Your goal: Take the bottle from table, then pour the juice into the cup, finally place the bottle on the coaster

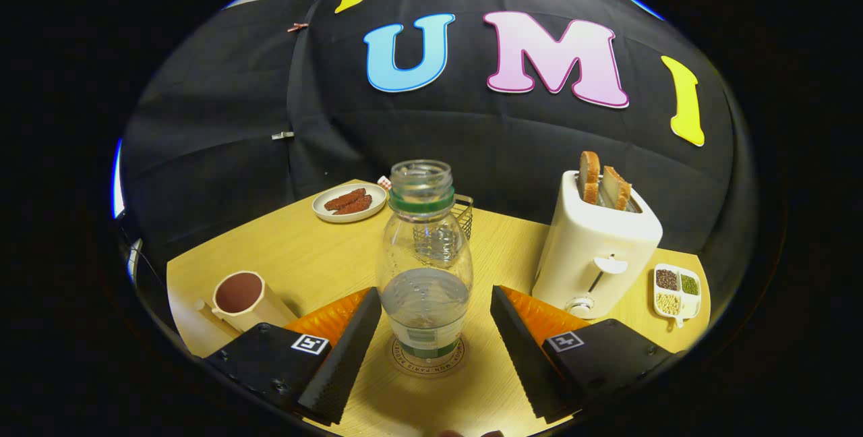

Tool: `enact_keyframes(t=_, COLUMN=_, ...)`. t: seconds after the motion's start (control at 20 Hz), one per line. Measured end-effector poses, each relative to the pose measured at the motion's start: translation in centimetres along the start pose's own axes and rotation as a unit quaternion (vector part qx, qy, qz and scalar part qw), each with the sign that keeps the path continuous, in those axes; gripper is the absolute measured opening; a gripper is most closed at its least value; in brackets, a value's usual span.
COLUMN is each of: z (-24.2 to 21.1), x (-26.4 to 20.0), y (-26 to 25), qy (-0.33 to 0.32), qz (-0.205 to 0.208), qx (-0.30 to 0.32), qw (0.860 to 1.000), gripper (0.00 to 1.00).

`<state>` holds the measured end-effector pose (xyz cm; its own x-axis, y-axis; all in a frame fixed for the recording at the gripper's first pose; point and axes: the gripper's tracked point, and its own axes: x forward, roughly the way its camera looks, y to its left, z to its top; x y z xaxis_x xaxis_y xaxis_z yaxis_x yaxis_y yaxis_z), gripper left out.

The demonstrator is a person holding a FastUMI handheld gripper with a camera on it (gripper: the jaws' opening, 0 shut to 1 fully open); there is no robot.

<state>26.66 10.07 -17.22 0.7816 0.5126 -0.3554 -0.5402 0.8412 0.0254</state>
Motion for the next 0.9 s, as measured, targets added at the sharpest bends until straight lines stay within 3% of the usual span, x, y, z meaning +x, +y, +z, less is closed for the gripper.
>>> enact_keyframes(t=0.35, z=6.9, x=-9.5, y=-0.3, qy=-0.078, qz=-0.062, qx=-0.044, qw=0.994, gripper=0.99)
enact_keyframes(t=0.5, z=9.2, x=-14.6, y=1.6, qy=-0.096, qz=-0.067, qx=-0.033, qw=0.993, gripper=0.97)
enact_keyframes(t=0.9, z=13.6, x=-27.2, y=1.8, qy=-0.137, qz=-0.179, qx=-0.019, qw=0.974, gripper=0.97)
